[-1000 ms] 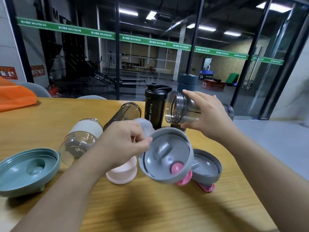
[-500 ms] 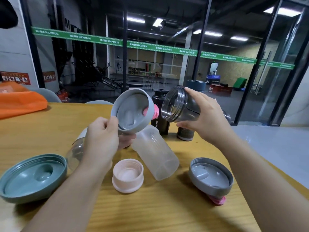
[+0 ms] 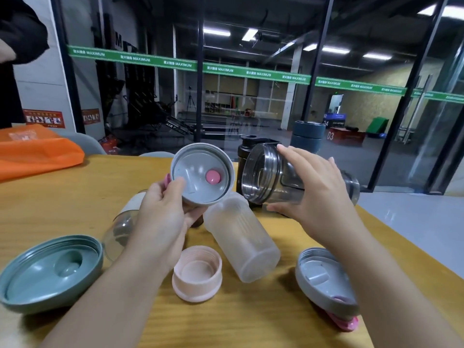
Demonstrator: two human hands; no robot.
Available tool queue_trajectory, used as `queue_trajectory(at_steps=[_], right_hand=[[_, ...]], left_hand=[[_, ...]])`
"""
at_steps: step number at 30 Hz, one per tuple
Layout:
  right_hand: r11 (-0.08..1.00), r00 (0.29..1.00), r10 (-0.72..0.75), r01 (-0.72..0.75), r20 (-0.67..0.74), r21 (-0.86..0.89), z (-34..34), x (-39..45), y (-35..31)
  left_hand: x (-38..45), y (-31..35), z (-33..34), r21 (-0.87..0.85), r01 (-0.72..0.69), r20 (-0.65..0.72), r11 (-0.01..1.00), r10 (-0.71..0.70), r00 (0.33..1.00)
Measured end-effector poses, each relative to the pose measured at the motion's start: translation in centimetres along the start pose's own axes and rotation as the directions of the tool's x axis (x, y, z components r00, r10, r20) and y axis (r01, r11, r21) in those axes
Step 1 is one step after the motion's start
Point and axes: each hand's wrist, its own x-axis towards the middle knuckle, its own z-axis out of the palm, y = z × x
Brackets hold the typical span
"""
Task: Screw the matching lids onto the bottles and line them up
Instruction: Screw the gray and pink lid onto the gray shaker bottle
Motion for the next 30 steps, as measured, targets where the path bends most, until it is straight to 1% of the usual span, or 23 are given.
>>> queue_trajectory(at_steps=[2,4,8,10,11,12,13,15,16,17,19,22,24,27,30], right_hand=[[1.000,1.000,-0.013,0.013,0.011,0.010,-0.1,-0.3,-0.1],[0.999,1.000,-0.026,0.025,0.015,0.028,-0.1,-0.4,-0.2],[0.998,1.000,-0.026,0.025,0.008,0.049,0.0,-0.5,-0.3],[0.998,1.000,-0.024,0.023,0.005,0.055,0.1,-0.6,-0.3],[0.998,1.000,-0.026,0.025,0.007,0.054,0.2,-0.7,-0.3],[0.998,0.999,-0.032,0.031,0.012,0.052,0.3,-0.7,-0.3],[0.998,0.999,-0.038,0.037,0.019,0.050,0.3,-0.7,-0.4],[0.997,0.998,-0.055,0.054,0.026,0.055,0.4,-0.7,-0.7],[0.996,0.998,-0.063,0.062,0.024,0.059,0.5,-0.7,-0.8],[0.996,0.997,-0.071,0.070,0.019,0.062,0.5,-0.7,-0.9],[0.994,0.997,-0.083,0.082,0.004,0.069,0.5,-0.8,-1.1],[0.993,0.995,-0.096,0.096,-0.008,0.070,0.6,-0.9,-1.1],[0.992,0.995,-0.095,0.095,-0.005,0.079,0.7,-1.0,-1.1],[0.992,0.995,-0.096,0.095,0.008,0.079,0.8,-1.1,-1.2],[0.993,0.995,-0.095,0.095,0.005,0.075,0.8,-1.1,-1.3]], left_hand=[[0.1,-0.1,0.1,-0.045,0.012,0.024,0.999,-0.011,1.000],[0.1,-0.3,0.1,-0.055,0.008,0.054,0.998,-0.005,0.999],[0.2,-0.7,-0.1,-0.064,-0.043,0.080,0.997,0.048,0.996],[0.5,-1.0,-0.6,-0.009,-0.079,0.122,0.997,0.079,0.989],[0.7,-1.2,-0.8,0.054,-0.097,0.144,0.994,0.089,0.986],[0.7,-1.3,-0.9,0.155,-0.130,0.149,0.979,0.107,0.983],[0.5,-1.3,-0.8,0.284,-0.184,0.153,0.941,0.145,0.978],[0.0,-1.4,-0.5,0.526,-0.312,0.184,0.791,0.252,0.950],[-0.4,-1.6,-0.3,0.593,-0.378,0.217,0.711,0.311,0.925],[-0.9,-1.7,0.1,0.612,-0.438,0.256,0.658,0.358,0.898],[-1.4,-2.2,0.5,0.589,-0.518,0.313,0.621,0.415,0.854],[-1.5,-2.2,0.5,0.567,-0.546,0.329,0.617,0.437,0.837],[-1.2,-2.3,0.1,0.516,-0.552,0.352,0.655,0.425,0.834],[-1.5,-2.0,0.1,0.464,-0.540,0.411,0.703,0.369,0.834],[-1.5,-2.1,0.0,0.502,-0.527,0.435,0.686,0.326,0.839]])
